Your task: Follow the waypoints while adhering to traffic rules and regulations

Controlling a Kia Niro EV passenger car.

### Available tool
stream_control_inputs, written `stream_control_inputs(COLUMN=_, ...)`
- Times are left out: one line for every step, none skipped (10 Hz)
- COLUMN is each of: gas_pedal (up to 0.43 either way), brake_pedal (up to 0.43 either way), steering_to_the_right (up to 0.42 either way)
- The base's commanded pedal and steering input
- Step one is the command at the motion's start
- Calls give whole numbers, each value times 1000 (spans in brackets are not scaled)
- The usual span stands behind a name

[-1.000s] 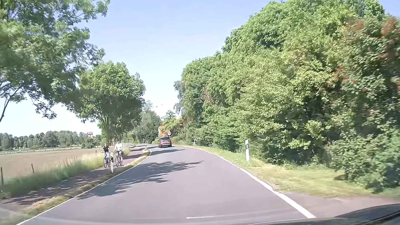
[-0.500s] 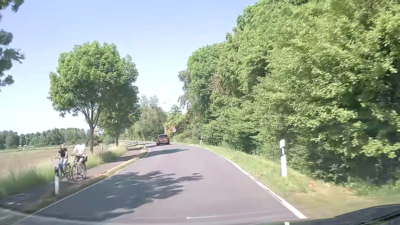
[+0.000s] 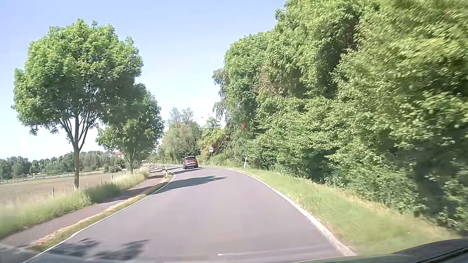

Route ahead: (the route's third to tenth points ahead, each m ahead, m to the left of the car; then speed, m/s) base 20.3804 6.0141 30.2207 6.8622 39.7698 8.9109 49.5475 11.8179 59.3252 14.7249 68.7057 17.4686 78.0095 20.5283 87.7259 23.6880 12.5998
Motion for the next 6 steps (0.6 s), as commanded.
stream_control_inputs(gas_pedal=130, brake_pedal=0, steering_to_the_right=-34)
stream_control_inputs(gas_pedal=130, brake_pedal=0, steering_to_the_right=-35)
stream_control_inputs(gas_pedal=130, brake_pedal=0, steering_to_the_right=-35)
stream_control_inputs(gas_pedal=130, brake_pedal=0, steering_to_the_right=-34)
stream_control_inputs(gas_pedal=130, brake_pedal=0, steering_to_the_right=-33)
stream_control_inputs(gas_pedal=130, brake_pedal=0, steering_to_the_right=-32)
